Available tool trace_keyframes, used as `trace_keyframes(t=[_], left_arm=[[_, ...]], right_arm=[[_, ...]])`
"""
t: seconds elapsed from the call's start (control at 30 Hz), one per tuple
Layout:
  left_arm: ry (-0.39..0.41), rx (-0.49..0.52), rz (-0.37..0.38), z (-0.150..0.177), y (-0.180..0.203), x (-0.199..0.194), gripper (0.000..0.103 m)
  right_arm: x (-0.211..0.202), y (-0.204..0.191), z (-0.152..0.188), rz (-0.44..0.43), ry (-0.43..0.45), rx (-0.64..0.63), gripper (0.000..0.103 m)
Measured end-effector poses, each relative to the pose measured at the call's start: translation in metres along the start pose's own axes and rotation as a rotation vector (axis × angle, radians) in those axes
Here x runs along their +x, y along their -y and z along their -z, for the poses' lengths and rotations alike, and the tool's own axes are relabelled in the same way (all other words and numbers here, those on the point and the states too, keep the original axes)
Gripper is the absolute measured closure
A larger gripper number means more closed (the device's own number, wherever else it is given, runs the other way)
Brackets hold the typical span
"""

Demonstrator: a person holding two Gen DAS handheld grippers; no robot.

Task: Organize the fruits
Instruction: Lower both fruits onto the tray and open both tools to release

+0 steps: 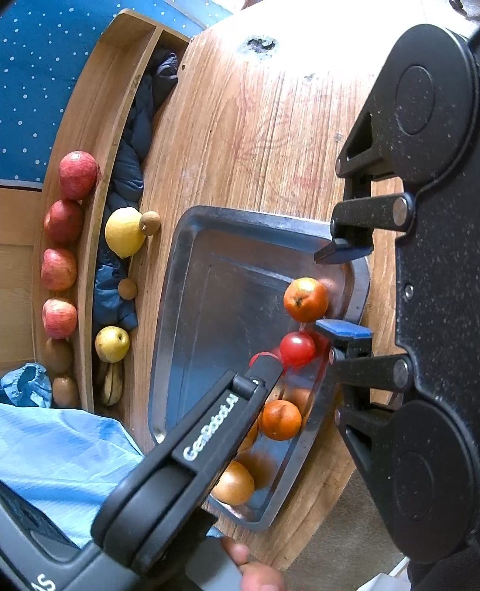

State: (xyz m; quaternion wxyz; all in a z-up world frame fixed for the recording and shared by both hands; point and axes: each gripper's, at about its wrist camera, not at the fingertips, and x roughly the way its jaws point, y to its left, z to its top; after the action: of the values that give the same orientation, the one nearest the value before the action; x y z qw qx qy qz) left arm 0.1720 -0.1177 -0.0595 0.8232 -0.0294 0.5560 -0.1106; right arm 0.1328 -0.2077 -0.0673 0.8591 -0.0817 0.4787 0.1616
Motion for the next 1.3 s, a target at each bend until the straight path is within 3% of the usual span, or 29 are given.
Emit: trace_keyframes(t=[0.2, 0.27, 0.5, 0.57, 0.87, 1.3], left_arm=[[0.002, 0.007, -0.016, 0.013, -0.002, -0.015, 0.042], [-0.005, 0.011, -0.016, 0.018, -0.003, -0.019, 0.030], [-0.024, -0.006, -0.051, 0.034, -0.012, -0.030, 0.013], [-0.043, -0.004, -0.071, 0.038, -0.015, -0.031, 0.004], [-0.121, -0.005, -0.204, 0.057, -0.032, -0.030, 0.001], [-0.079, 0.004, -0.271, 0.048, -0.052, -0.042, 0.001]], right_arm=[[-0.010, 0.001, 0.005, -0.010, 0.014, 0.013, 0.048], [-0.013, 0.001, 0.006, -0.017, 0.019, 0.021, 0.040], [-0.022, 0.000, 0.009, -0.044, 0.030, 0.022, 0.020], [-0.023, -0.001, 0.010, -0.052, 0.029, 0.019, 0.015], [-0.024, -0.004, 0.009, -0.068, 0.011, 0.004, 0.002], [-0.017, -0.005, -0.004, -0.052, 0.023, 0.001, 0.001]])
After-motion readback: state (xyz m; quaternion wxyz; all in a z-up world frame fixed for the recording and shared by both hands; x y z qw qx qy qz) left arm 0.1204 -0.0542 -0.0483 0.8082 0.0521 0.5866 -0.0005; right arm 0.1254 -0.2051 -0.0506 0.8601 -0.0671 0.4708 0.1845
